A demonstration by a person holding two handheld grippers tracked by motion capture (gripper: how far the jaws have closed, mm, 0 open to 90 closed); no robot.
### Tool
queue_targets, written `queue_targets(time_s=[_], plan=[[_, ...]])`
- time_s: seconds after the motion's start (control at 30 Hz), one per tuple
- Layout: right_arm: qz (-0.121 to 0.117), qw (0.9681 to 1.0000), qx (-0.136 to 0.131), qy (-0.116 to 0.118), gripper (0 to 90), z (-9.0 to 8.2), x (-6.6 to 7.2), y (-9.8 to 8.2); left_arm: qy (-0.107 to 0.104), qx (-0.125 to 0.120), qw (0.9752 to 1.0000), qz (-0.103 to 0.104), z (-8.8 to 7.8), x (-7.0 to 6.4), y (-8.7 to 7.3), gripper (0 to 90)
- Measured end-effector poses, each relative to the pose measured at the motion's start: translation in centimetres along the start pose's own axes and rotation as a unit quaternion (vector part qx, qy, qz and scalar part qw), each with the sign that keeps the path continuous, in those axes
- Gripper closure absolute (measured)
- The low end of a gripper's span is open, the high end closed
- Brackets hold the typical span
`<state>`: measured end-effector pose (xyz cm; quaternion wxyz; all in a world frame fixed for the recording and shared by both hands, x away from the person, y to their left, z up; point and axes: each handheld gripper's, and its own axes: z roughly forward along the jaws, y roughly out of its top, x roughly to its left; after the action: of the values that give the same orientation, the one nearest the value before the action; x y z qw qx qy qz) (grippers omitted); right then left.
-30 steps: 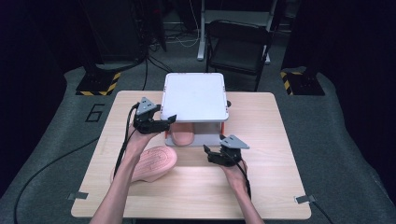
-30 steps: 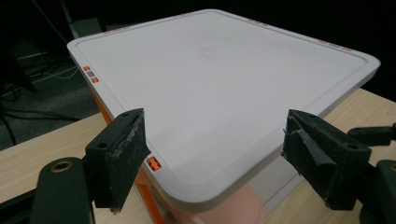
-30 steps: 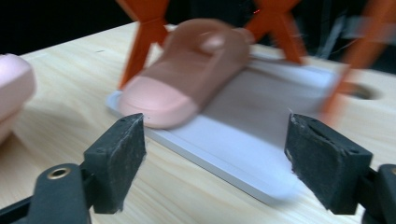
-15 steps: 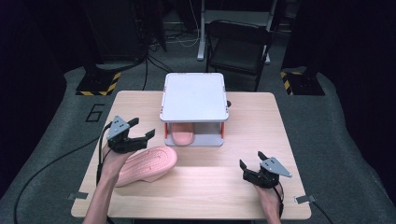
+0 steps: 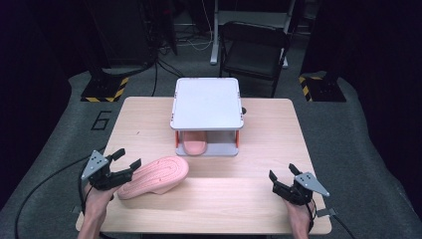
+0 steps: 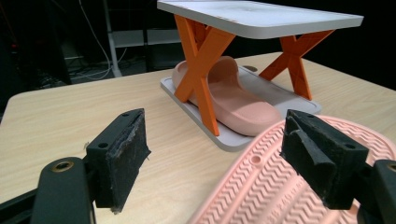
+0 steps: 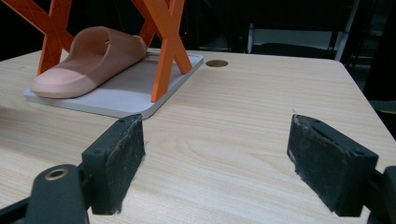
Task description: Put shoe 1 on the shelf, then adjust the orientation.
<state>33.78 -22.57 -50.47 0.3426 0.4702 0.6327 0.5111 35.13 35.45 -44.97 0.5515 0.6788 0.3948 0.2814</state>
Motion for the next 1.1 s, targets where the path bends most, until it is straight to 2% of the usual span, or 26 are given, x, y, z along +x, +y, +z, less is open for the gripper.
queue_targets(time_s=[0.1, 0.23, 0.33, 0.43, 0.57, 0.6, 0.63, 0.67, 0.7, 0.73, 0.77, 0.87, 0.9, 0.93, 0.97, 1.0, 1.1], plan=[[-0.005, 1.0000, -0.004, 0.003, 18.5, 0.0, 0.1, 0.1, 0.000, 0.006, 1.0000, 0.002, -0.5, 0.1, -0.7, 22.2], [-0.007, 1.0000, 0.003, 0.006, 18.6, 0.1, 0.2, -0.1, -0.014, 0.011, 0.9998, 0.006, -1.0, -0.2, -1.5, 22.2], [-0.009, 0.9999, 0.008, 0.008, 18.6, 0.2, 0.2, -0.2, -0.033, 0.027, 0.9988, 0.024, -0.9, -1.3, -1.9, 22.2], [-0.010, 0.9999, 0.004, 0.008, 18.7, 0.2, 0.3, -0.1, -0.042, 0.031, 0.9983, 0.028, -0.8, -2.0, -1.9, 22.2], [-0.018, 0.9998, 0.008, 0.010, 19.0, 0.2, 0.3, -0.1, -0.086, 0.039, 0.9945, 0.046, -0.7, -3.2, -2.3, 22.2], [-0.015, 0.9998, 0.009, 0.010, 19.1, 0.2, 0.3, -0.1, -0.096, 0.050, 0.9926, 0.056, -0.7, -3.7, -2.9, 22.2], [-0.015, 0.9998, 0.009, 0.010, 19.1, 0.2, 0.3, -0.1, -0.096, 0.050, 0.9926, 0.056, -0.7, -3.7, -2.9, 22.2], [-0.011, 0.9999, 0.010, 0.009, 19.1, 0.2, 0.2, -0.2, -0.098, 0.066, 0.9906, 0.068, -0.7, -3.8, -3.6, 22.1], [-0.010, 0.9999, 0.010, 0.007, 19.2, 0.2, 0.2, -0.2, -0.098, 0.066, 0.9906, 0.068, -0.7, -3.8, -3.6, 22.1], [-0.011, 0.9998, 0.010, 0.009, 19.3, 0.2, 0.2, -0.2, -0.096, 0.085, 0.9891, 0.072, -0.5, -3.6, -4.2, 22.0], [-0.009, 0.9999, 0.011, 0.008, 19.3, 0.2, 0.2, -0.2, -0.096, 0.085, 0.9891, 0.072, -0.5, -3.6, -4.2, 22.1], [-0.014, 0.9998, 0.010, 0.010, 19.5, 0.2, 0.3, -0.1, -0.074, 0.112, 0.9876, 0.081, 0.2, -3.0, -4.6, 22.9], [-0.011, 0.9998, 0.008, 0.011, 19.7, 0.3, 0.4, -0.1, -0.076, 0.109, 0.9883, 0.074, 0.3, -2.8, -4.5, 21.9], [-0.013, 0.9998, 0.008, 0.010, 19.7, 0.3, 0.5, -0.1, -0.062, 0.101, 0.9908, 0.065, 0.5, -2.5, -4.2, 22.5], [-0.018, 0.9997, 0.010, 0.011, 20.0, 0.4, 0.5, -0.1, -0.056, 0.101, 0.9913, 0.062, 0.6, -2.4, -4.0, 25.1], [-0.016, 0.9998, 0.011, 0.011, 20.0, 0.4, 0.6, -0.1, -0.044, 0.105, 0.9913, 0.067, 0.8, -2.1, -3.6, 26.9], [-0.019, 0.9997, 0.014, 0.008, 20.2, 0.4, 0.5, -0.1, -0.032, 0.116, 0.9905, 0.066, 1.3, -1.5, -3.2, 32.8]])
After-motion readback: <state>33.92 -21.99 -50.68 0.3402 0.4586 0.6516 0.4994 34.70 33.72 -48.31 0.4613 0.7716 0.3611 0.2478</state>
